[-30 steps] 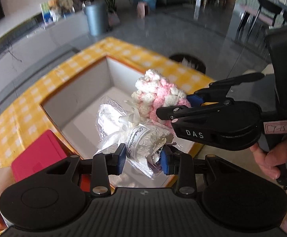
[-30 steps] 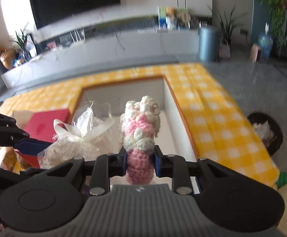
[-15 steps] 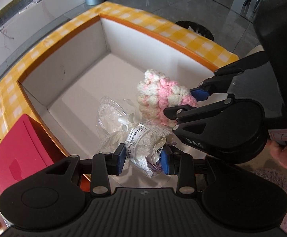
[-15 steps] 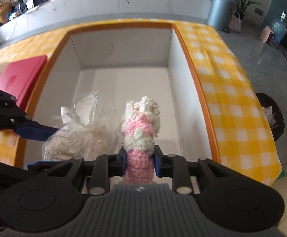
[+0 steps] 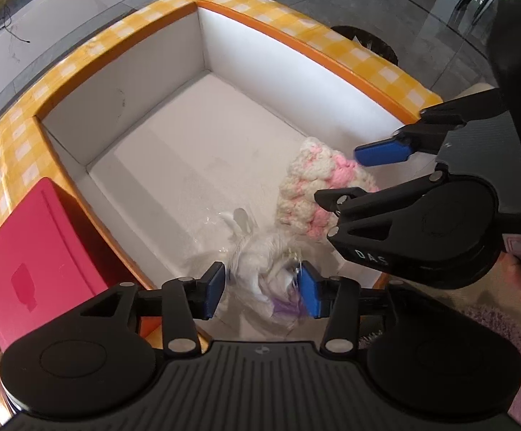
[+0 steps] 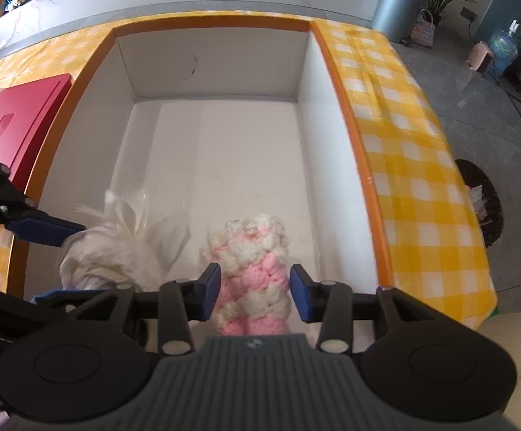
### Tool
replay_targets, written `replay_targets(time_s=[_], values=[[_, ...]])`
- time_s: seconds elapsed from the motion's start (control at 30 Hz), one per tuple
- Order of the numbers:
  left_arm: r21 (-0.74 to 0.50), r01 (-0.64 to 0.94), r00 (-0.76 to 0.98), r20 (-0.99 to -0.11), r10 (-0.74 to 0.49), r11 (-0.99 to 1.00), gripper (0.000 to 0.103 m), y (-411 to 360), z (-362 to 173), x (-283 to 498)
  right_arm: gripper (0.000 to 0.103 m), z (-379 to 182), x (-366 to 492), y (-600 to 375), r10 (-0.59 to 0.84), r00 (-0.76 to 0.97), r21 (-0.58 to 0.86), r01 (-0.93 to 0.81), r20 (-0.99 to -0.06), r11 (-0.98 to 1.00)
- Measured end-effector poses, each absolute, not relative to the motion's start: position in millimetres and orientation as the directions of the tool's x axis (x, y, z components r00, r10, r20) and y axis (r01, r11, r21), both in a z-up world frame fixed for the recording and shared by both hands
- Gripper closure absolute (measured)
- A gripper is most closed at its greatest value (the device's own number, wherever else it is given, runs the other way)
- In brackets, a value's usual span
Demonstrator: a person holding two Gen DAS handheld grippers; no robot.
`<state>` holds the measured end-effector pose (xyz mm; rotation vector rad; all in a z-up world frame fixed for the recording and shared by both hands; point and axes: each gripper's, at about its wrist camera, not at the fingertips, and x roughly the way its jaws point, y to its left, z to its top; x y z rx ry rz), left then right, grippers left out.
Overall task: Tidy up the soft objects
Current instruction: 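Carry both items into the orange box and open both grippers, then withdraw both grippers from the box back toward the pile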
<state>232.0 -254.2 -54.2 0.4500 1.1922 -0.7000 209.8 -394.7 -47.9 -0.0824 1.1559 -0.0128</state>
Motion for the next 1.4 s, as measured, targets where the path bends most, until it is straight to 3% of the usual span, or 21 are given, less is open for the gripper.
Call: replay_targets(time_s=[0.13, 0.43, 1.0, 1.4], values=[[-0.062, 0.698, 0.221, -0.929, -0.297, 0.714, 0.037, -247.7, -38.3, 228.3, 0.046, -33.8, 204.7, -395.5, -0.072, 0.426, -0.091, -0.024, -0.902, 0.996], [-0.103, 0.698, 0.258, -0.887, -0.383, 0.708, 0.037, -228.8, 4.7, 210.9, 0.04, 9.3, 184.6, -396.6, -0.099, 0.507, -0.103, 0.021, -0.857, 0.995], [-0.073, 0.622, 0.395, -0.831, -0.392, 0.78, 0.037, -141.5, 62.9, 154.8, 0.012, 60.5, 113.2, -332.8, 0.007, 0.633, 0.058, 0.06, -0.774, 0.997], [-0.137, 0.431, 0.492, -0.793, -0.36, 0.892, 0.037, -33.5, 43.8, 128.9, 0.011, 29.3, 78.9, -241.0, 0.184, 0.648, 0.208, -0.04, -0.739, 0.977]])
